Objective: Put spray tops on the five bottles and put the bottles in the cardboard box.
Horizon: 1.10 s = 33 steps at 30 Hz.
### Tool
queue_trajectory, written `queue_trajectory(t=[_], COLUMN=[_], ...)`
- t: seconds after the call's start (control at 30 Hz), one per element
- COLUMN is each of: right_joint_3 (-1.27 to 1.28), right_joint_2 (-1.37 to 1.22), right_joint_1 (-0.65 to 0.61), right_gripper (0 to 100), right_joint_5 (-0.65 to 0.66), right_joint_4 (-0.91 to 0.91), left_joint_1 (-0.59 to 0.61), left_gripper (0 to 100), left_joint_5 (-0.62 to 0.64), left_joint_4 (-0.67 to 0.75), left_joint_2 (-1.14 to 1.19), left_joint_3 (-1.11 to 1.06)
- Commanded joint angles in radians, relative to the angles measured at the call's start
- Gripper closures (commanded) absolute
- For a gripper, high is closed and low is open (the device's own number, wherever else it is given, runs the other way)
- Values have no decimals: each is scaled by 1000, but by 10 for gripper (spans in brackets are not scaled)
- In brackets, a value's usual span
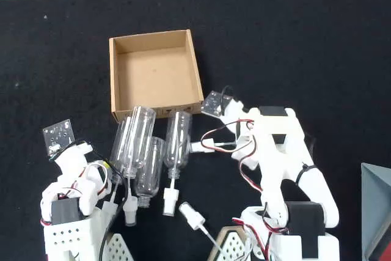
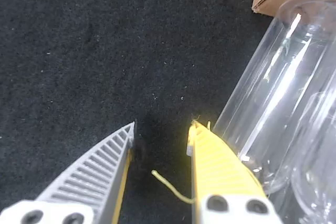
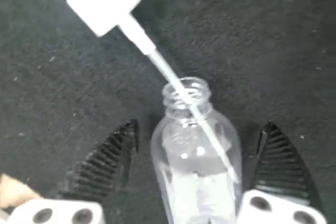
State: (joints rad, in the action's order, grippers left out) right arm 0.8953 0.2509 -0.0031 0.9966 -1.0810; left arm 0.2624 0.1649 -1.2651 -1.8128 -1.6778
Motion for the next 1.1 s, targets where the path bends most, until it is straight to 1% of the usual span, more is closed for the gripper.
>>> queue_trajectory(t=[0.0, 0.2, 0.33, 0.47, 0.53, 0.67, 0.77, 0.9, 1.07], right_joint_3=[-45, -42, -41, -39, -39, -39, -41, -41, -47], right_joint_2=[68, 68, 68, 68, 68, 70, 74, 74, 76], right_joint_1=[-9, 69, 109, 110, 110, 106, 104, 104, 104], right_gripper=[672, 672, 673, 674, 698, 805, 858, 886, 885], right_joint_5=[38, 130, 158, 160, 160, 160, 160, 160, 160], right_joint_4=[-26, -26, -26, -26, -26, -25, -25, -25, -32], left_joint_1=[-5, -5, -5, -5, -5, -5, -5, -5, -5], left_gripper=[848, 848, 848, 848, 848, 848, 848, 848, 848], left_joint_5=[-9, -9, -9, -9, -9, -9, -9, -9, -9], left_joint_4=[-6, -6, -6, -6, -6, -6, -6, -6, -6], left_joint_2=[-8, -8, -8, -8, -8, -8, -8, -8, -8], left_joint_3=[-22, -22, -22, -22, -22, -22, -22, -22, -22])
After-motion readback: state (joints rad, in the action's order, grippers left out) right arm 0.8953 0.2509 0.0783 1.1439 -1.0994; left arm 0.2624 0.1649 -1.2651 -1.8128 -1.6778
